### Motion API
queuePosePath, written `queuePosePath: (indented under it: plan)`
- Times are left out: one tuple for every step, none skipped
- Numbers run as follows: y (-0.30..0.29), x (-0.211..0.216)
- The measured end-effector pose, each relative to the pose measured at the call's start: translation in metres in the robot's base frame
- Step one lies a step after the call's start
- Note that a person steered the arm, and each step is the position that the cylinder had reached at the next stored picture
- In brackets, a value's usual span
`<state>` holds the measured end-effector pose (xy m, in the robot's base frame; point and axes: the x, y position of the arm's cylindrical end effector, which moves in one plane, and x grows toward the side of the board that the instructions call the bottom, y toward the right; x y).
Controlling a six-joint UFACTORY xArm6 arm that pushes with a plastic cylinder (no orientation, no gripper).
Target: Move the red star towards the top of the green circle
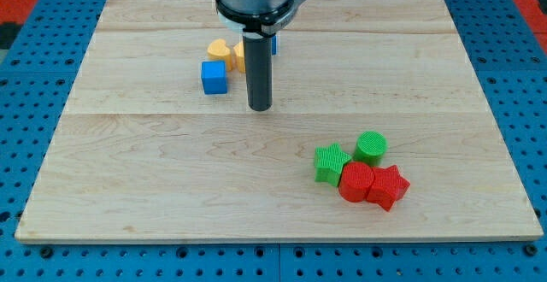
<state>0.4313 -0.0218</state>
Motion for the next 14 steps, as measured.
queuePosePath:
  plan:
    - [0.0, -0.001]
    - [0.0, -0.001]
    - [0.0, -0.001]
    - [0.0, 0.019]
    - [-0.018, 0.062]
    - [-0.039, 0.112]
    - [-0.007, 0.147]
    - [0.092, 0.148]
    - [0.155, 0.158]
    - [0.156, 0.177]
    - [0.168, 0.159]
    - [0.162, 0.135]
    - [0.153, 0.105]
    - [0.154, 0.085]
